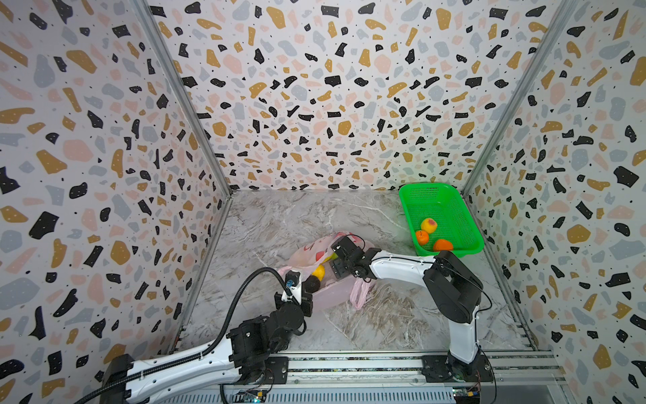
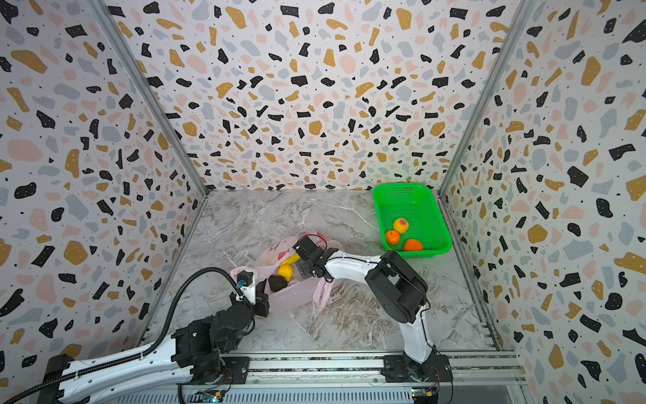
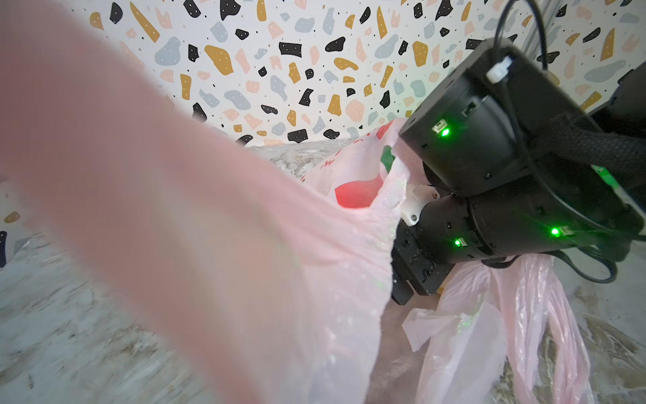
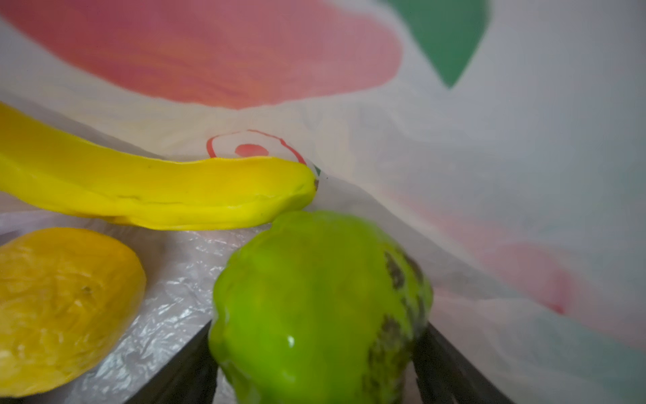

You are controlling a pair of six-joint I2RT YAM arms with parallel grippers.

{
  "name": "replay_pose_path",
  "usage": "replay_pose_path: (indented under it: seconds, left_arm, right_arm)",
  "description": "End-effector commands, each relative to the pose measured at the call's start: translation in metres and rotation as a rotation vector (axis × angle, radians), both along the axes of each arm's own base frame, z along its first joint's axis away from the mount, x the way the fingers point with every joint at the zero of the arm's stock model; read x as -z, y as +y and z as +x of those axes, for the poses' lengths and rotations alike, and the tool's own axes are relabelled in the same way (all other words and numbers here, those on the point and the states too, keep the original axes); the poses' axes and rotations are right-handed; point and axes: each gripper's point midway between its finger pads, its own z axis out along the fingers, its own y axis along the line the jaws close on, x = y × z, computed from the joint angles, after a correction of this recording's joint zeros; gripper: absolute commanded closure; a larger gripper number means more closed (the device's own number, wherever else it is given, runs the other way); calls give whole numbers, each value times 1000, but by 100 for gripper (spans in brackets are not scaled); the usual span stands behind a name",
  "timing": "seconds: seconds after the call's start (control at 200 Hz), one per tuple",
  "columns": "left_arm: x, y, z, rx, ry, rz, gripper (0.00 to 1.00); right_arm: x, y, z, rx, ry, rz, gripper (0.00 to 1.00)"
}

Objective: Untie the knot of the plastic bag and take out the fruit
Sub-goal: 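Position the right gripper fingers around the green custard apple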

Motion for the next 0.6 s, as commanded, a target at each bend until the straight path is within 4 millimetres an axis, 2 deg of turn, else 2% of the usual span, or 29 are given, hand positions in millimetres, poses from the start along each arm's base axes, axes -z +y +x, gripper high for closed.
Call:
replay_pose_path:
  seconds: [0.0,0.075,0.24,0.425,0.596]
  left_arm:
    - [-11,-2,1,-2,-23,-33,100]
    - [-10,-2,1,-3,-22,-31,100]
    - [-9,-2,2,-11,-20,-20,100]
    - [-9,0,2,-21,-23,-17,100]
    - [-9,3,3,-34,-25,-19,100]
  right_arm:
    - [-13,6,-2,-14,-11,45,27]
    - [-17,6,-4,-22,-20,54,33]
    - [-32,11,-18,-62,-28,70,34]
    - [-54,23,-52,-141,-41,102,34]
    - [-66,25,-85,-200,-23,107,35]
